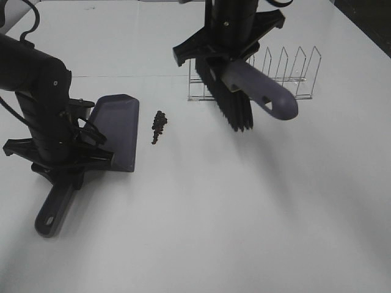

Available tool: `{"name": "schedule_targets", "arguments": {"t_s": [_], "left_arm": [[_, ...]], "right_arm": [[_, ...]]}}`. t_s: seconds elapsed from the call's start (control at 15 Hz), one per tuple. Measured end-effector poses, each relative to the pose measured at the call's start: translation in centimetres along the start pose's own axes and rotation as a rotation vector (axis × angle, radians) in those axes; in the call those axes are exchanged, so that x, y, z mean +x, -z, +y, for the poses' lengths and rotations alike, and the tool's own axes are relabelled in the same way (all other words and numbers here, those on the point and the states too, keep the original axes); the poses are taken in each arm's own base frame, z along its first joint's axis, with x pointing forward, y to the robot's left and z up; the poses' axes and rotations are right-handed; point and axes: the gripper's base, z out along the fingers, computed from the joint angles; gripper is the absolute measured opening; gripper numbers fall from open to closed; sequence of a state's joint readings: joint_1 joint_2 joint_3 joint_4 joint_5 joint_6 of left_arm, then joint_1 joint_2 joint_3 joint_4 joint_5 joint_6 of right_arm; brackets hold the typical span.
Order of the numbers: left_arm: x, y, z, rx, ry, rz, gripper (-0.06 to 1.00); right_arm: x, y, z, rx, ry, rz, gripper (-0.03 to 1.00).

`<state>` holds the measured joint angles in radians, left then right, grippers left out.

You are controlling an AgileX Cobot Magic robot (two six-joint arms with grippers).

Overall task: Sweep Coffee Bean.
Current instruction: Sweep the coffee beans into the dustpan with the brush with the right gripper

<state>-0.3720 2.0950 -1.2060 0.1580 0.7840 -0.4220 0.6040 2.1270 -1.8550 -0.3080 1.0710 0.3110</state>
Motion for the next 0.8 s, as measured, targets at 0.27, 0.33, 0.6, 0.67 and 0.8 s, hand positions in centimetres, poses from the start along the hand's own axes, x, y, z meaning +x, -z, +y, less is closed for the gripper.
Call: {"name": "schedule_targets", "arguments": {"t_s": [0.27,0.33,0.6,0.67,0.8], "left_arm": [[-0.1,-0.6,-0.2,0.008,-0.012,0.021,0.35],[-0.1,-0.7,-0.3,0.015,-0.019,0.021,0.35],[-0.3,-1.0,-0.6,0.032,-0.016,0.023,0.35],[-0.3,-1.0,-0.6,0.034,-0.016,0.026,0.35],[-0.3,-1.0,-0.8,0.042,-0.021,0.026,0.35]], "right_arm": [[0.9,-5.3,1.7,0.062,0.059,0.077,0.32],[1.2,-6.8,2.1,0.095,0.095,0.095,0.32],[1.9,-9.9,6.2,0.11,0.231,0.114,0.32],[1.6,-10.3,7.1,0.113,0.251,0.121,0.32],[1.1,-11.1,8.9,0.101,0.286,0.153,0.32]]}}
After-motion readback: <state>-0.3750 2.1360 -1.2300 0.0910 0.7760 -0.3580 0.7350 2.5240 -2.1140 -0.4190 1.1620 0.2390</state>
